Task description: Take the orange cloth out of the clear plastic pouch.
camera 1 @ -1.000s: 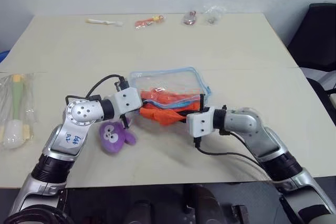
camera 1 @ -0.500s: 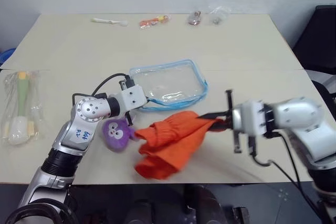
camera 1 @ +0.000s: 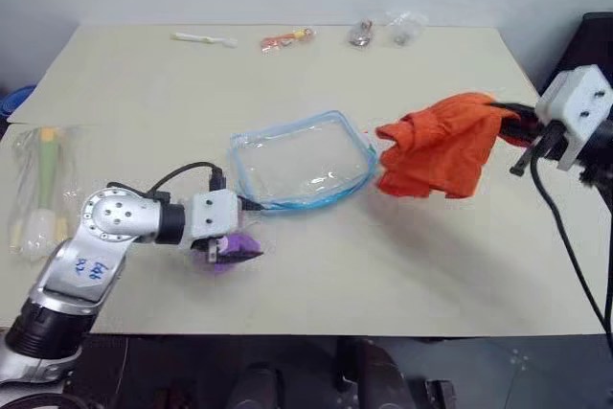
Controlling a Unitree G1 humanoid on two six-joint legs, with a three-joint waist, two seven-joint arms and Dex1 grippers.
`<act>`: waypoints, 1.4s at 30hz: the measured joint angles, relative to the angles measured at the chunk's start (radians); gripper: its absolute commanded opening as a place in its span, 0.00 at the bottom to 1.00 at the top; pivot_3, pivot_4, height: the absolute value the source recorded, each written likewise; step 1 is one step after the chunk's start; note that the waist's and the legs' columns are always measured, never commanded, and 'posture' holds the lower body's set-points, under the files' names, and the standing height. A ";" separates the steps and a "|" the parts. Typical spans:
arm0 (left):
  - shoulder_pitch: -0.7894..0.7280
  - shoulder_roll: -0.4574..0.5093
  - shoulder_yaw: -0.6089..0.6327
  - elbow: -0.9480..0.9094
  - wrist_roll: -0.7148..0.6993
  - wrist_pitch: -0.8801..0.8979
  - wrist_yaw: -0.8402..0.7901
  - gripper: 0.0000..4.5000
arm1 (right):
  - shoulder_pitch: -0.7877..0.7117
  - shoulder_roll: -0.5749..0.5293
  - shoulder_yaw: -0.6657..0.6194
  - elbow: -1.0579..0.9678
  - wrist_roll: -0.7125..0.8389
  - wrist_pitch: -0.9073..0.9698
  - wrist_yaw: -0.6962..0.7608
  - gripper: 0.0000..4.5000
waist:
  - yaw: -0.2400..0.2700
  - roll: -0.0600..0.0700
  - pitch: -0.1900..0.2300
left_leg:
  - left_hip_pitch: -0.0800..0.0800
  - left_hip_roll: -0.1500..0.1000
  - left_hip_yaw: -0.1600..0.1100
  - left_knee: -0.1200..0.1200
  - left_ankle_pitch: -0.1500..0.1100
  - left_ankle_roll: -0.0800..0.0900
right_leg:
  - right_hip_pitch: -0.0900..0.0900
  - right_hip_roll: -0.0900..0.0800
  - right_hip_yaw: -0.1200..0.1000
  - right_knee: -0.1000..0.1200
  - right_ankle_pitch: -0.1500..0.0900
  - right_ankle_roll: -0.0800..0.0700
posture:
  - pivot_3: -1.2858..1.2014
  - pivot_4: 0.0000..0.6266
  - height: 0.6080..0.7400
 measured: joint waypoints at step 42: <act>0.008 0.251 0.362 0.096 -0.540 0.354 -0.235 1.00 | 0.665 -0.283 -0.279 0.451 0.190 -0.105 0.378 0.99 | -0.024 0.005 0.001 | 0.002 0.003 0.001 -0.003 0.001 -0.002 | 0.007 0.004 0.003 -0.004 0.000 0.000 | 0.52 0.24 1.00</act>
